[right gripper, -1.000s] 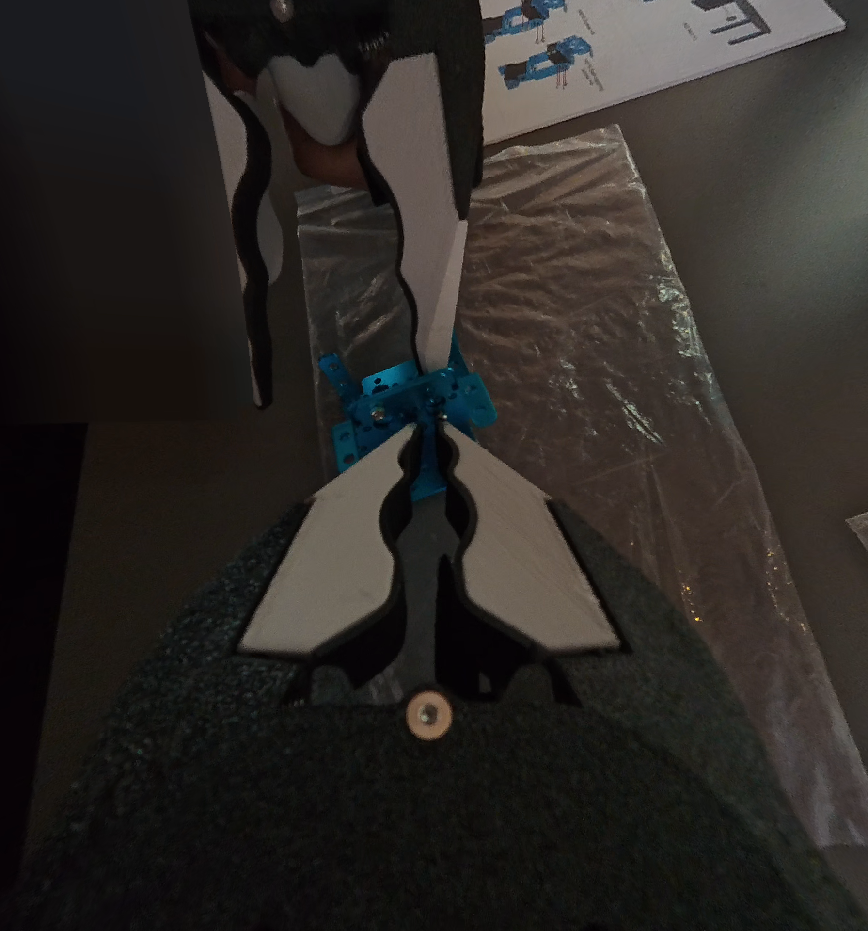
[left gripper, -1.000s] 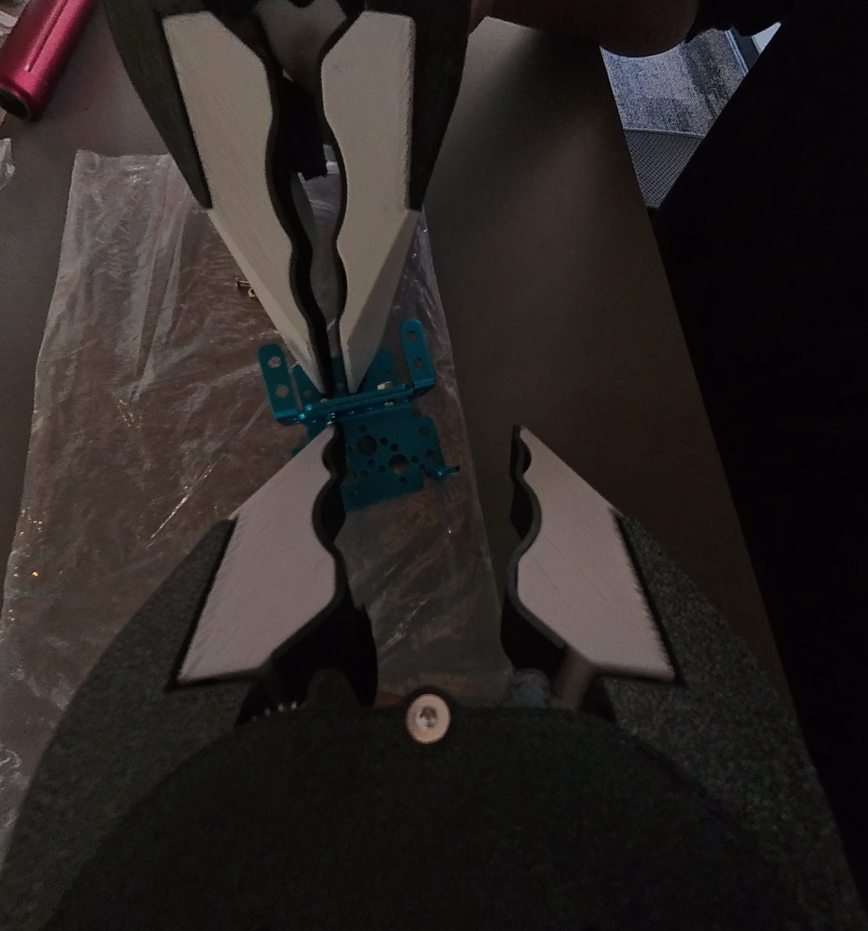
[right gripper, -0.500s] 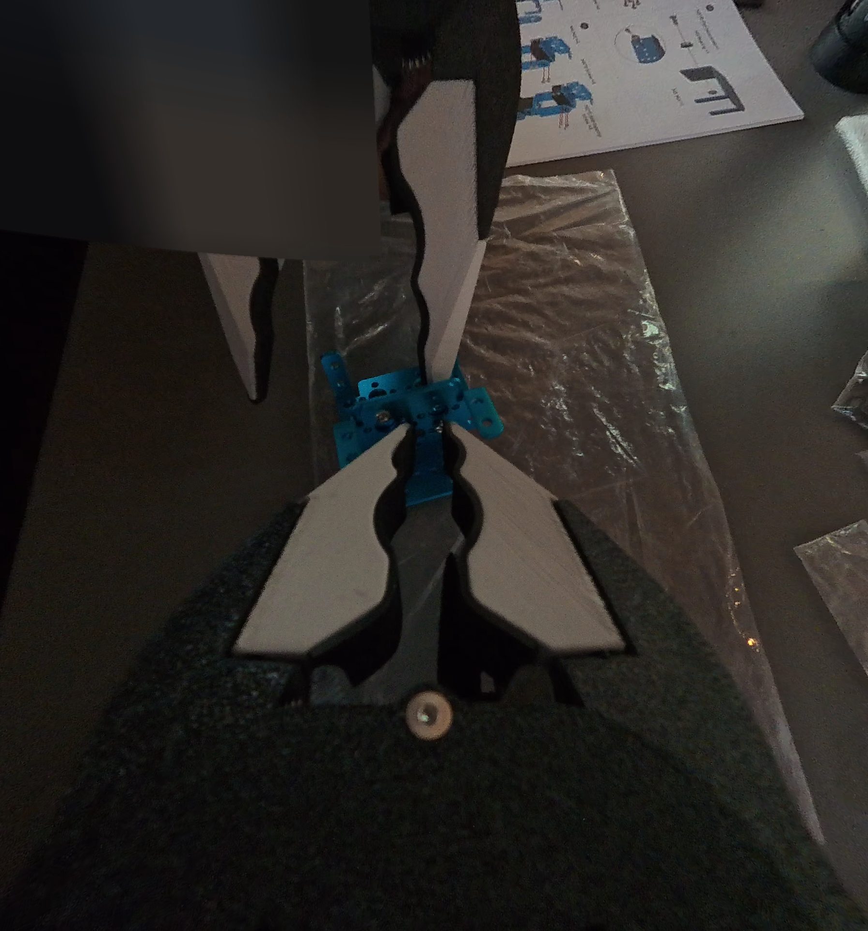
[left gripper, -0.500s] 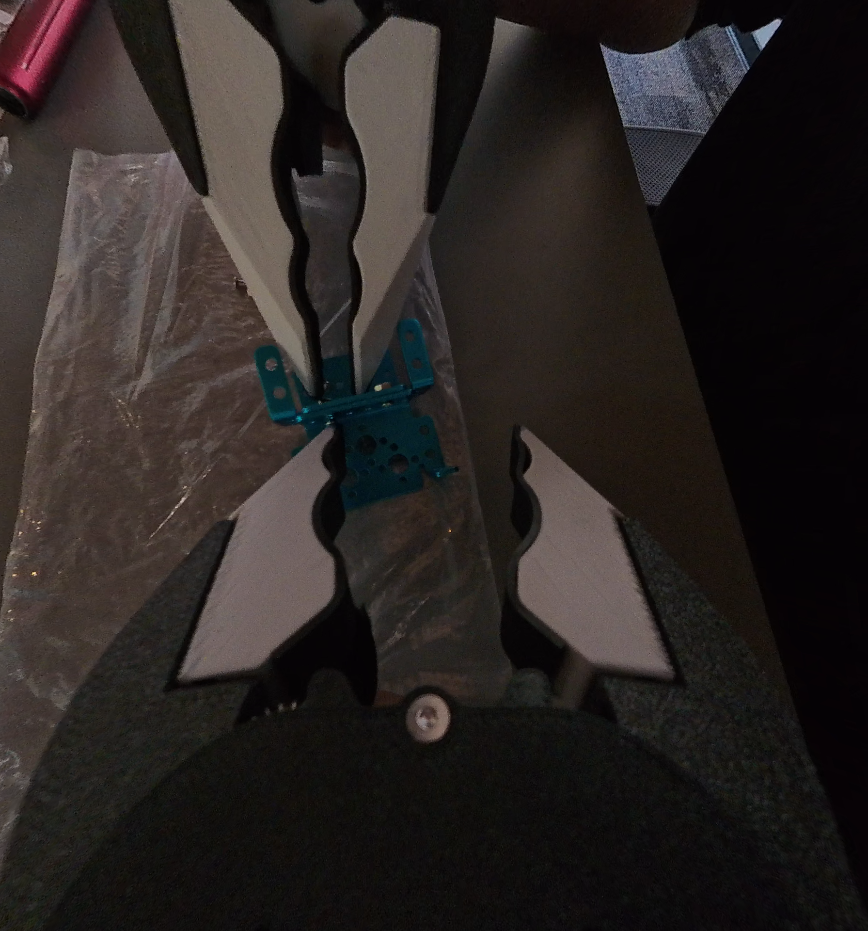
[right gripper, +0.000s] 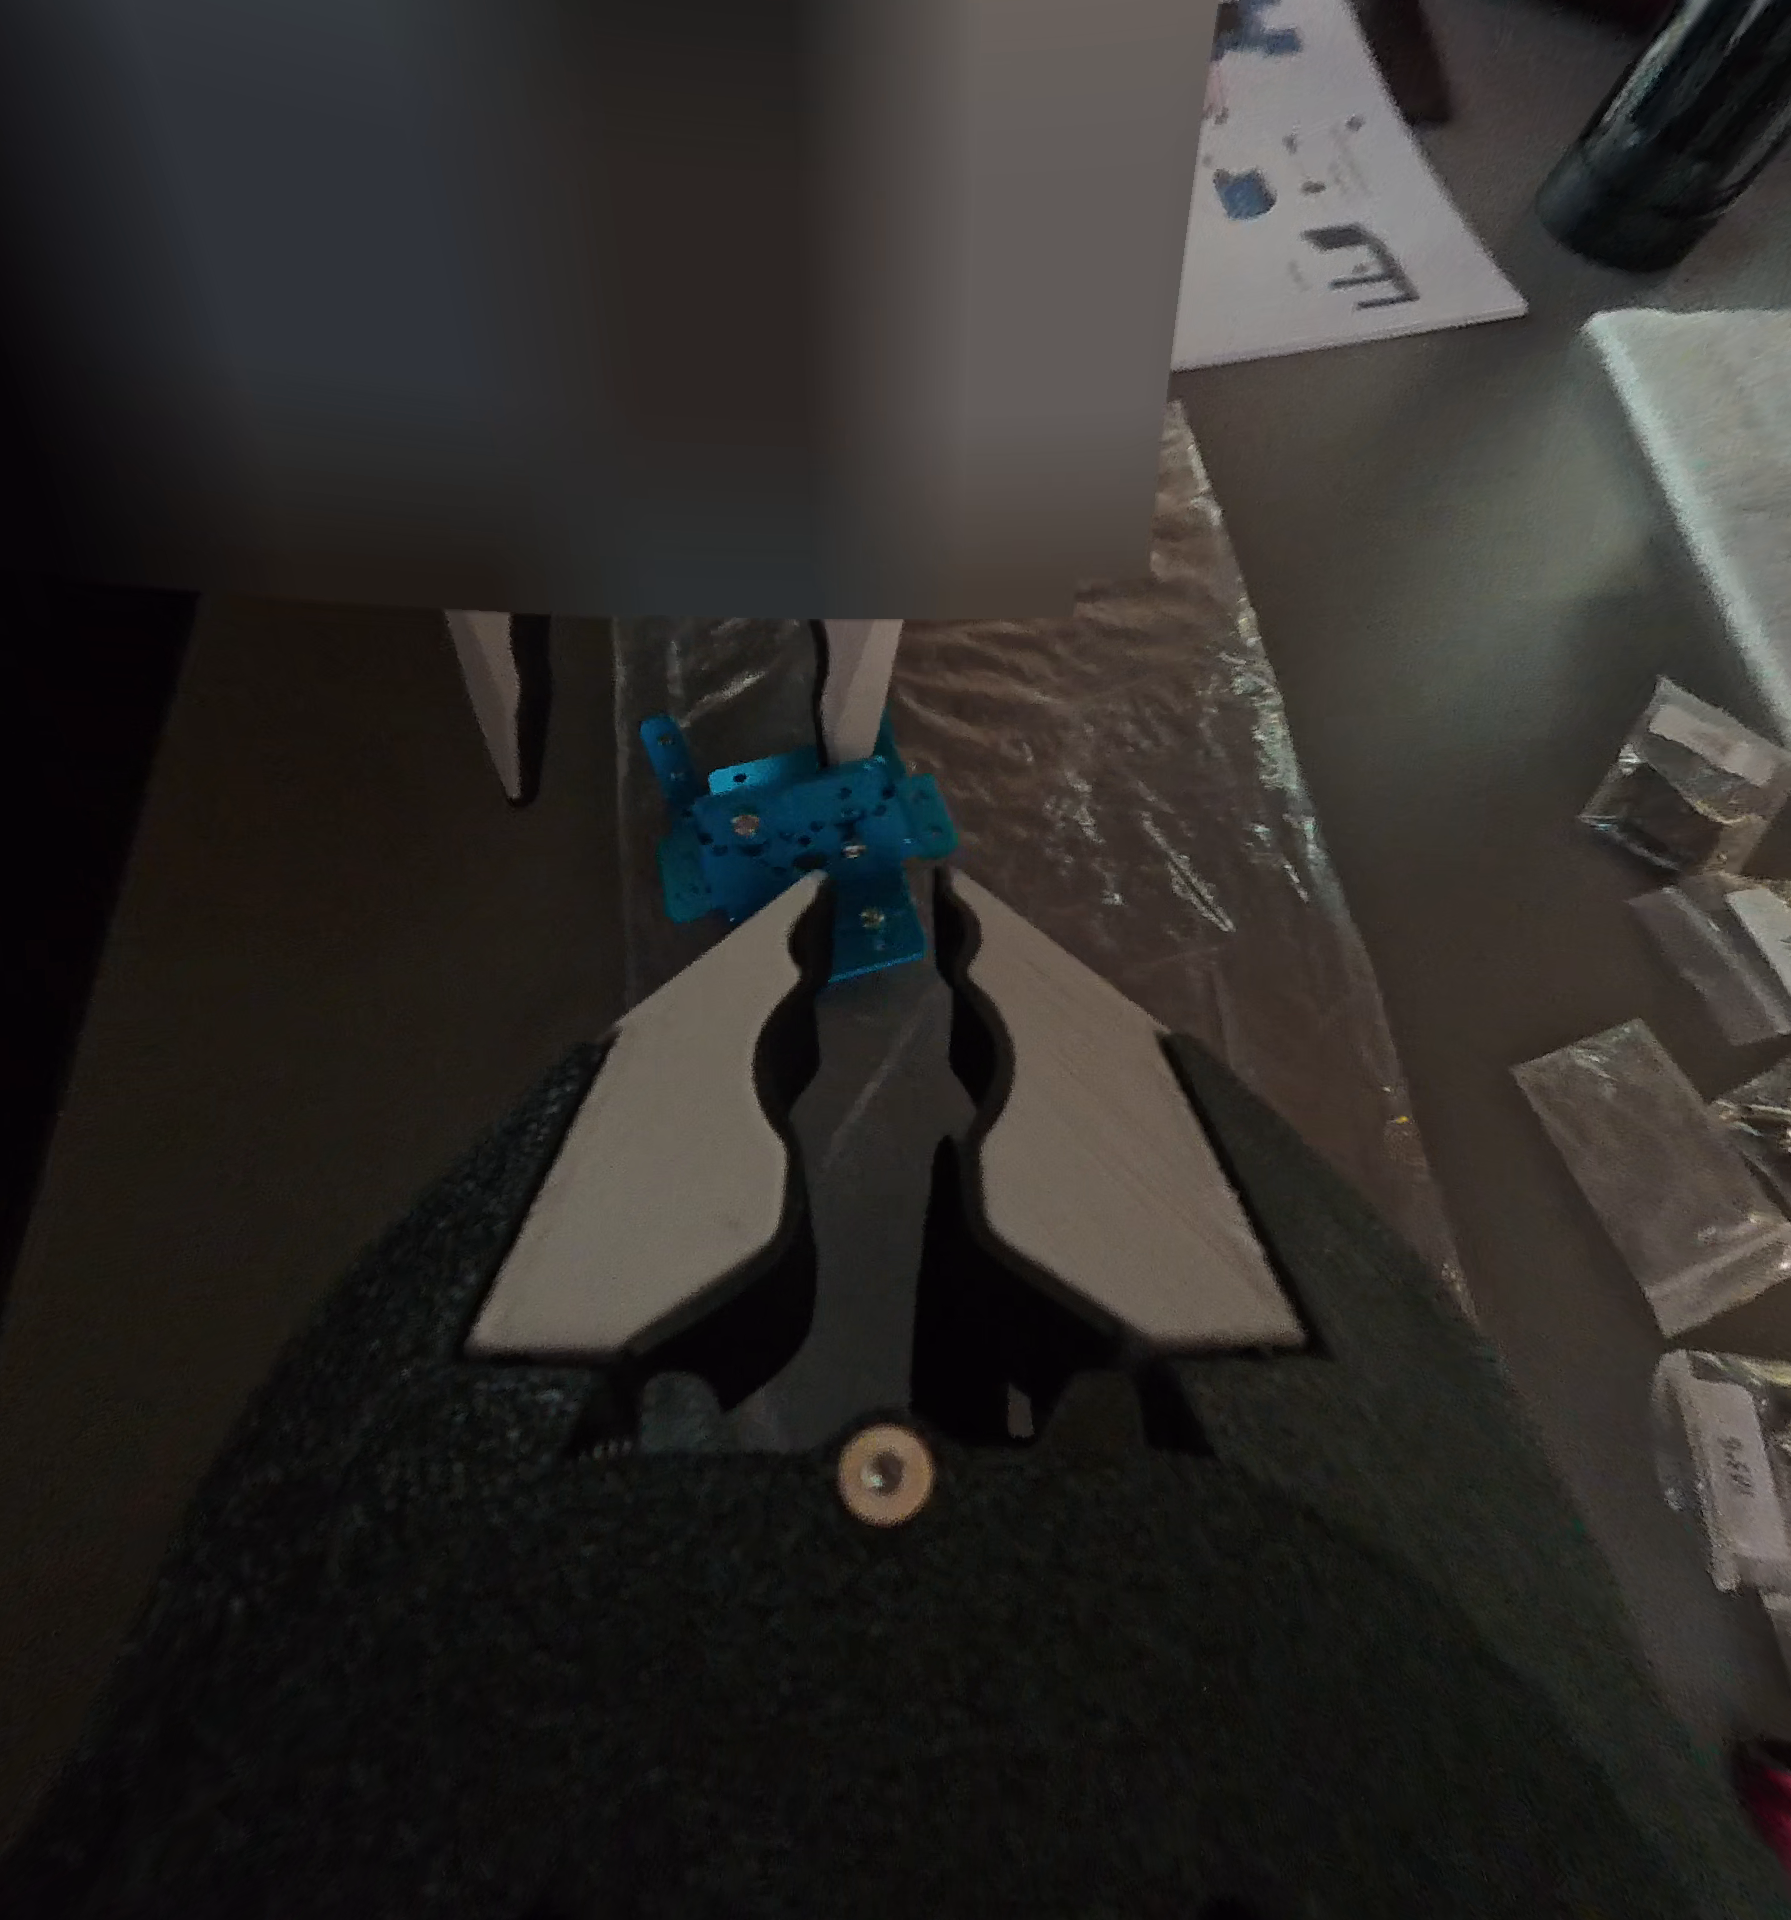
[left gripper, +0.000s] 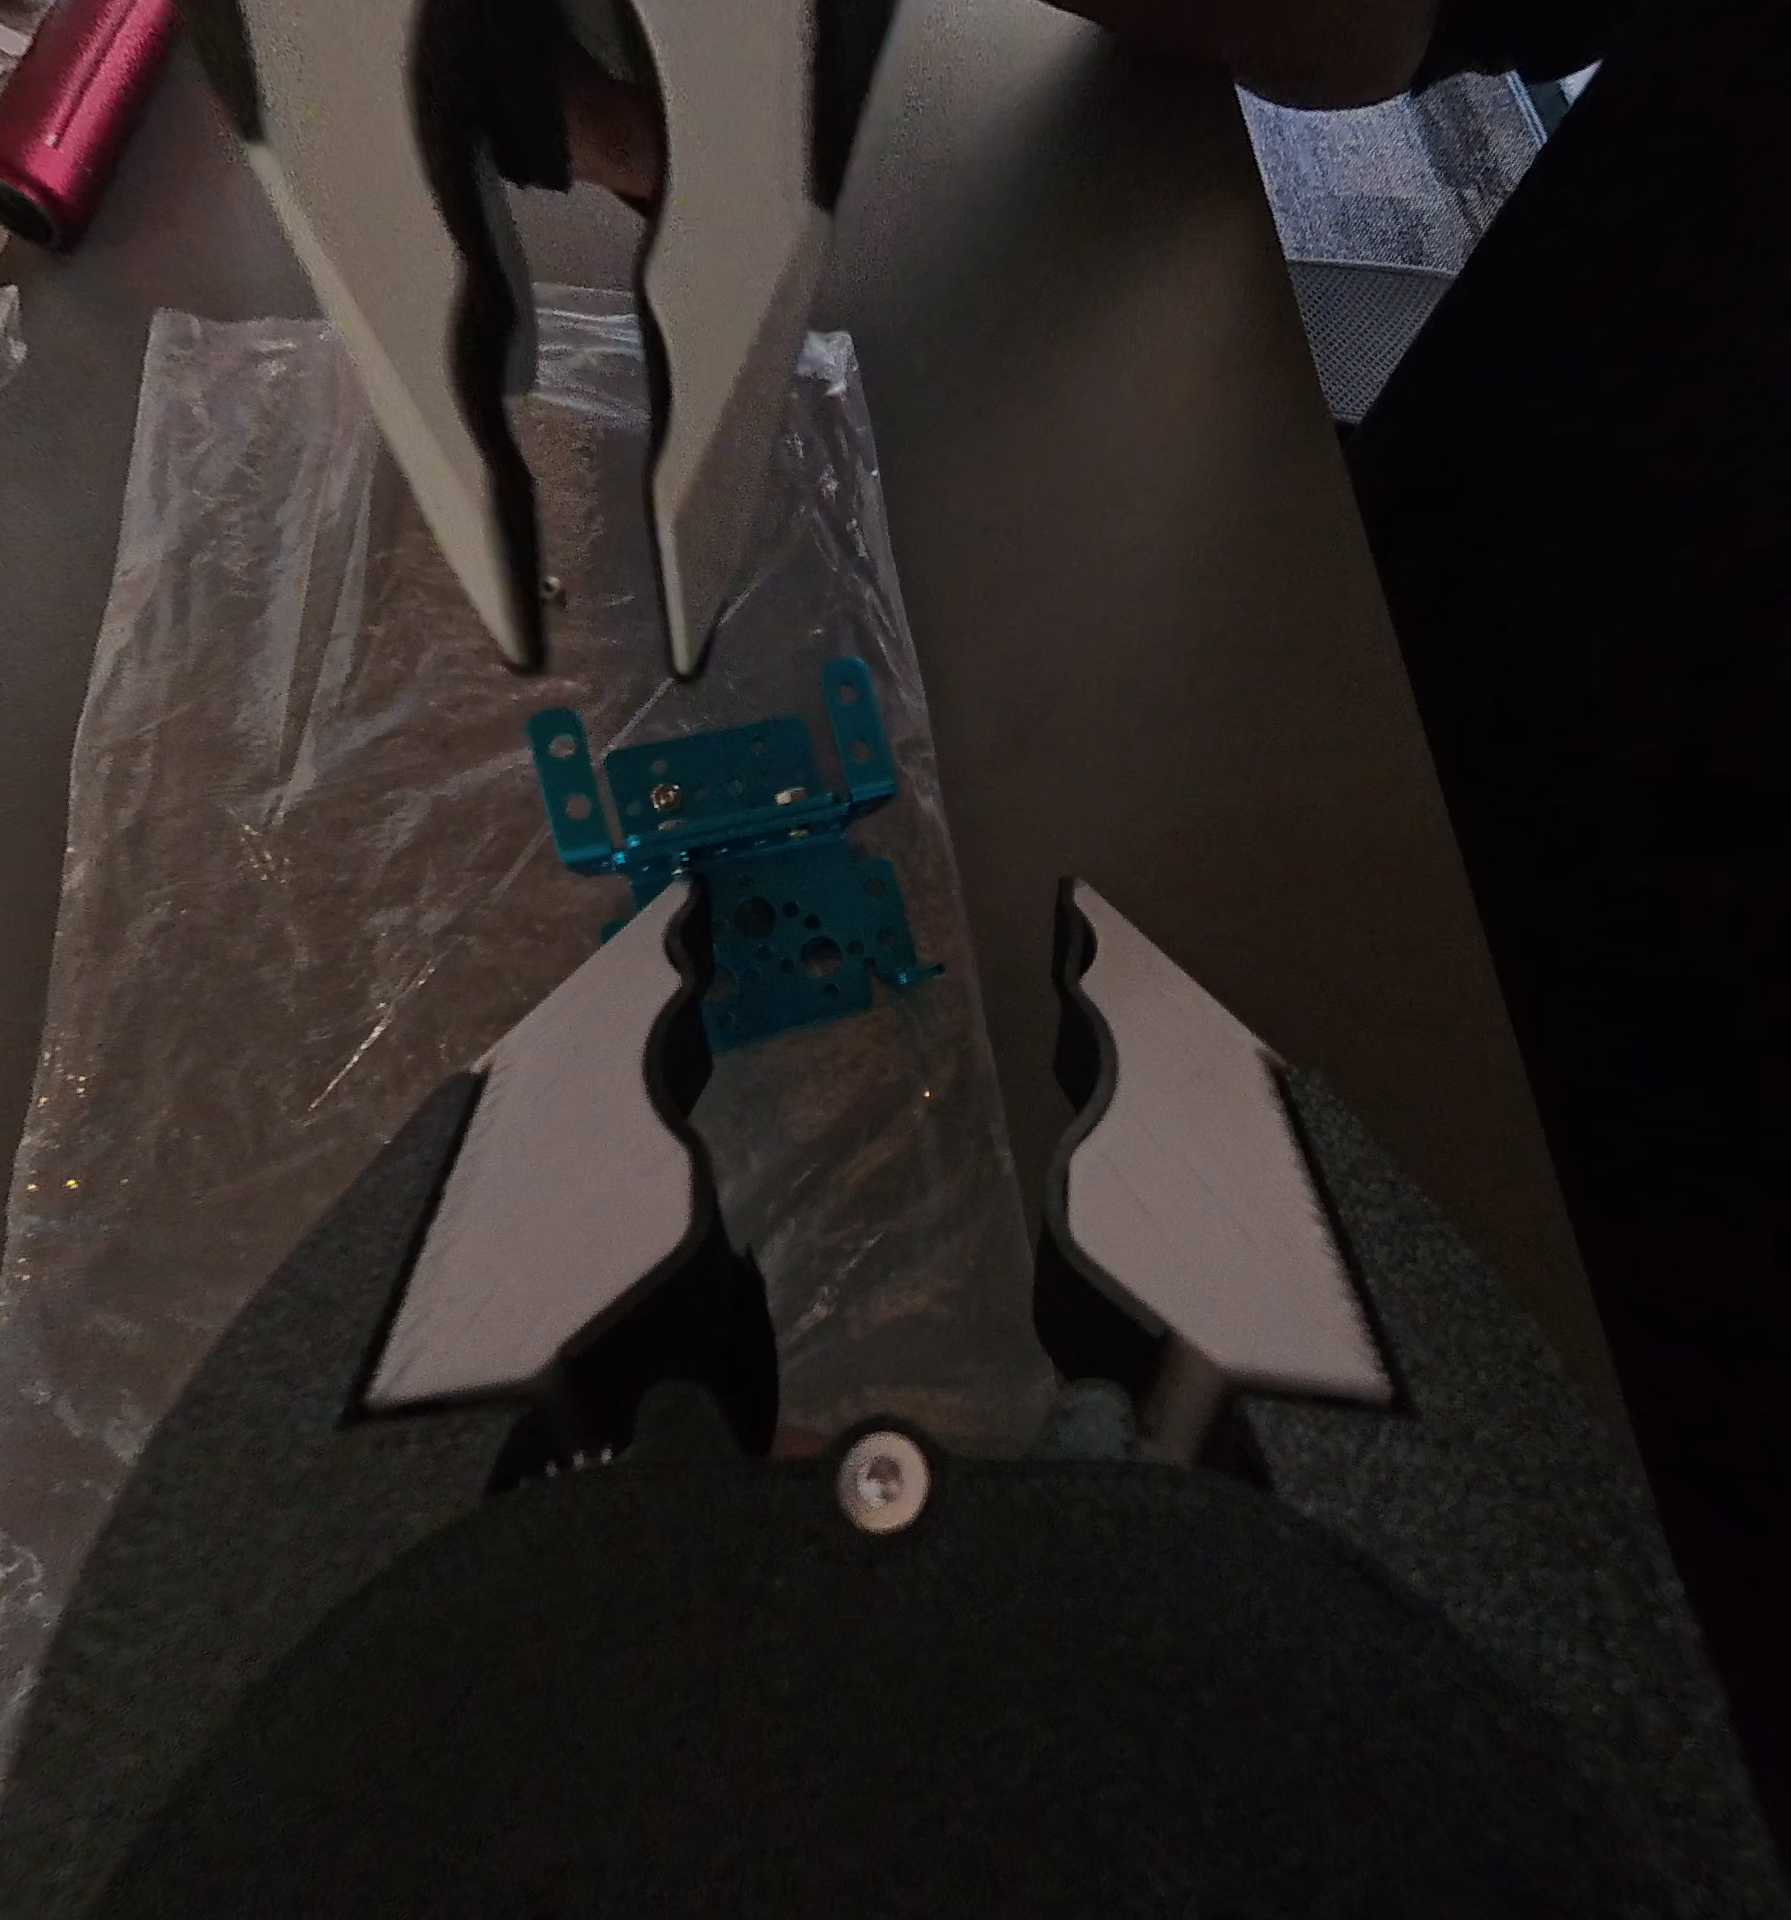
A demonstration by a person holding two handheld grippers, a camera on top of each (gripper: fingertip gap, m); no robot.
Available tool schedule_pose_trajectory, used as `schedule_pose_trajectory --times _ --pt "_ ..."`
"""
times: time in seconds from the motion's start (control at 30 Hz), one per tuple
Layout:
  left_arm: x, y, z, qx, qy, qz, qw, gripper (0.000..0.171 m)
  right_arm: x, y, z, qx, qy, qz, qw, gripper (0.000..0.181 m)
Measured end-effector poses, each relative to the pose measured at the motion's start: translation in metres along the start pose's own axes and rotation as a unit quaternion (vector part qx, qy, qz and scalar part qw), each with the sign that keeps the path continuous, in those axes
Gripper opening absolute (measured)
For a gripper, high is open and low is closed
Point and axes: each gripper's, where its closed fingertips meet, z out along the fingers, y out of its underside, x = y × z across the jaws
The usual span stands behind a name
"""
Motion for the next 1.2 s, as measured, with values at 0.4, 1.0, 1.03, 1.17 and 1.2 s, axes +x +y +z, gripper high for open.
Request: schedule_pose_trajectory --times 0.4,1.0,1.03,1.17,1.2 --pt "0.000 -0.001 0.002 0.001 -0.004 0.001 1.000 0.067 0.003 0.004 0.018 -0.007 -0.007 -0.001 1.000 0.031" --pt "0.001 -0.002 0.003 0.002 -0.001 0.001 1.000 0.067 -0.002 0.005 0.021 -0.014 -0.018 0.000 1.000 0.020" --pt "0.001 -0.002 0.003 0.002 -0.001 0.001 1.000 0.067 -0.002 0.005 0.021 -0.013 -0.017 -0.002 1.000 0.020" --pt "0.001 -0.002 0.003 0.002 -0.001 0.002 1.000 0.067 -0.002 0.005 0.022 -0.016 -0.016 -0.003 1.000 0.020" --pt "0.001 -0.002 0.003 0.001 -0.001 0.002 1.000 0.067 -0.002 0.005 0.022 -0.016 -0.017 0.000 1.000 0.020"
